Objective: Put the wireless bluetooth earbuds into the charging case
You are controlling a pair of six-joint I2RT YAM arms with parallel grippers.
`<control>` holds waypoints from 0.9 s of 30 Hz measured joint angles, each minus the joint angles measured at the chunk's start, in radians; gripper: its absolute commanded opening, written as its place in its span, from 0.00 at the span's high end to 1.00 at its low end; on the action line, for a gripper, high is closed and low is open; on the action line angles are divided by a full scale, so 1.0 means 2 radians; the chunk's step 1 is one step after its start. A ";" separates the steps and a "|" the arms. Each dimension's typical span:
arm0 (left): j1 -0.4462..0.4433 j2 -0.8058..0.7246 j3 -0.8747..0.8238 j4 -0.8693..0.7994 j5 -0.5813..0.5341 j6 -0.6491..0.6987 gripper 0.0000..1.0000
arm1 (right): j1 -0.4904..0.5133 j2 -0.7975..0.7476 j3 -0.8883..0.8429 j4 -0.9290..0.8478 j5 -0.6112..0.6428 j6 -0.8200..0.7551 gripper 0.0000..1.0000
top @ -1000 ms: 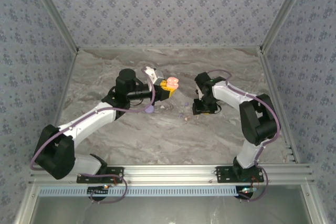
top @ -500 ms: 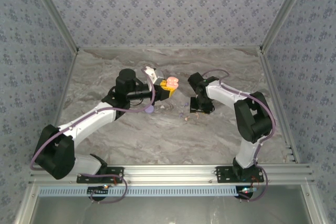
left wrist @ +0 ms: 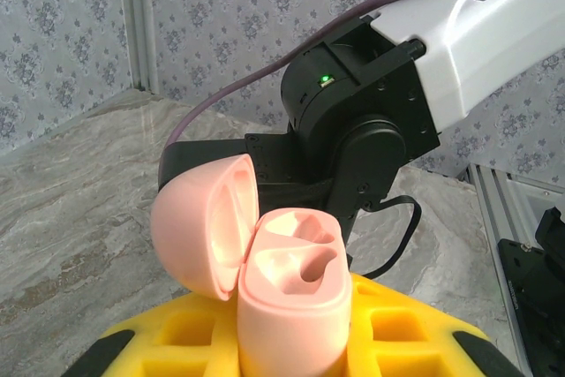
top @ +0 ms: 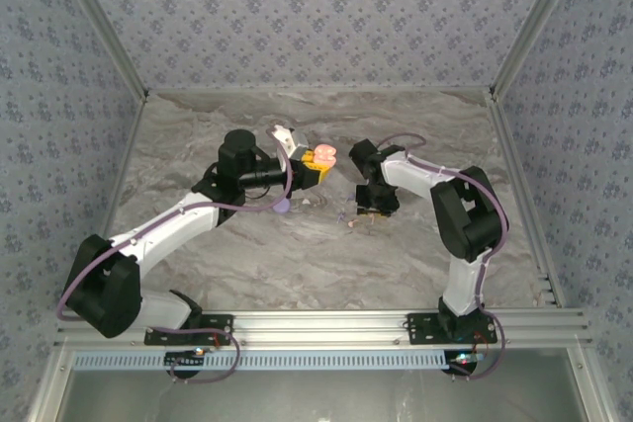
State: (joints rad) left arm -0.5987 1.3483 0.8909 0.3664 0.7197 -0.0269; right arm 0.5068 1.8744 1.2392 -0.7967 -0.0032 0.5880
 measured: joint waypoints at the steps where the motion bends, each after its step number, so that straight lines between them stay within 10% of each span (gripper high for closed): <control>1: 0.000 0.000 0.000 0.000 0.000 0.000 0.78 | 0.000 0.000 0.001 0.000 0.001 0.000 0.64; 27: 0.000 0.001 0.000 0.000 0.000 0.000 0.78 | 0.003 0.014 0.006 0.000 0.017 0.001 0.75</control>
State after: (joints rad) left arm -0.5987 1.3502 0.8909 0.3664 0.7200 -0.0261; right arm 0.5133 1.9018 1.2503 -0.7975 0.0307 0.5907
